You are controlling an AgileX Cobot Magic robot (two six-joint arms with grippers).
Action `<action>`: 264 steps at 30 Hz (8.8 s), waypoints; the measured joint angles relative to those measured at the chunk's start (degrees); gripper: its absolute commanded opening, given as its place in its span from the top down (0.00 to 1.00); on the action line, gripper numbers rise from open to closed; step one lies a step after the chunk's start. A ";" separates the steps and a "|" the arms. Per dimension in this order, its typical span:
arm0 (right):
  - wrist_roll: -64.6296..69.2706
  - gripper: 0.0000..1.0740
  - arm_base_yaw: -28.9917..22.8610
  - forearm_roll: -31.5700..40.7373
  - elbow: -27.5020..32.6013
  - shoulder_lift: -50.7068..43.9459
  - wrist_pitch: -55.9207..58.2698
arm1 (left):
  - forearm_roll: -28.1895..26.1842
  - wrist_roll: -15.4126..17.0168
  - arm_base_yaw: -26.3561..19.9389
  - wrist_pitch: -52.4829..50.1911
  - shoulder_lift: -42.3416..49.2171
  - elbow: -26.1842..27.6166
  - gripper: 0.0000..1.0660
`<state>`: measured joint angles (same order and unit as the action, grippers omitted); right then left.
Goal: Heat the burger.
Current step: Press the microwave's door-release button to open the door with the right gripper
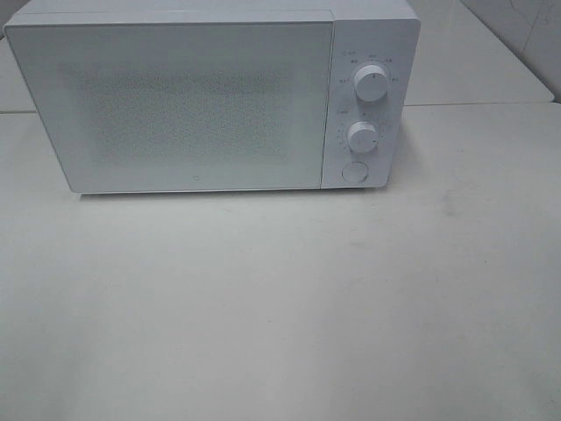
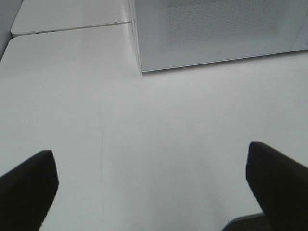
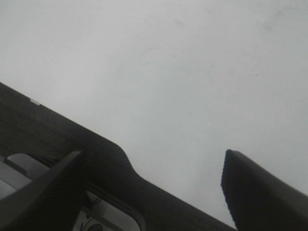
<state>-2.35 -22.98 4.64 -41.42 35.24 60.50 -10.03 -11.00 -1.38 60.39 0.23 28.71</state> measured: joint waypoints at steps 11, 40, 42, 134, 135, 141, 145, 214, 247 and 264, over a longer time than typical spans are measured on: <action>0.00 0.29 8.82 -1.32 8.65 -20.91 1.66 | 0.00 0.00 0.00 0.06 0.00 0.00 0.06; 0.00 0.29 15.13 -1.38 12.26 -35.41 -0.63 | 0.00 0.00 0.00 0.06 0.00 0.00 0.06; 0.00 0.29 15.13 -1.38 12.26 -35.41 -1.03 | 0.00 0.00 0.00 0.06 0.00 0.00 0.06; -5.39 0.29 -15.24 29.56 18.96 65.78 -129.60 | 0.00 0.00 0.00 0.00 0.00 0.00 0.06; -5.39 0.29 -16.21 30.48 18.91 66.81 -129.72 | 0.00 0.00 0.00 0.00 0.00 0.00 0.06; -4.35 0.29 -17.02 31.68 18.91 68.07 -129.66 | 0.00 0.00 0.00 0.00 0.00 0.00 0.06; 0.23 0.29 -17.02 31.97 18.91 68.07 -129.77 | 0.00 0.00 0.00 0.00 0.00 0.00 0.06; 80.44 1.00 -10.49 31.51 1.60 78.90 -112.93 | 0.00 0.00 0.00 0.00 0.00 0.00 0.06; 80.50 1.00 -6.82 30.77 -8.77 86.57 -109.61 | 0.00 0.00 0.00 0.00 0.00 0.00 0.06; 80.16 1.00 -7.45 33.63 -12.09 88.35 -108.69 | 0.00 0.00 0.00 0.00 0.00 0.00 0.06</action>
<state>77.81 -30.42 38.27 -53.51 123.59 -48.19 -10.03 -11.00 -1.38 60.39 0.23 28.71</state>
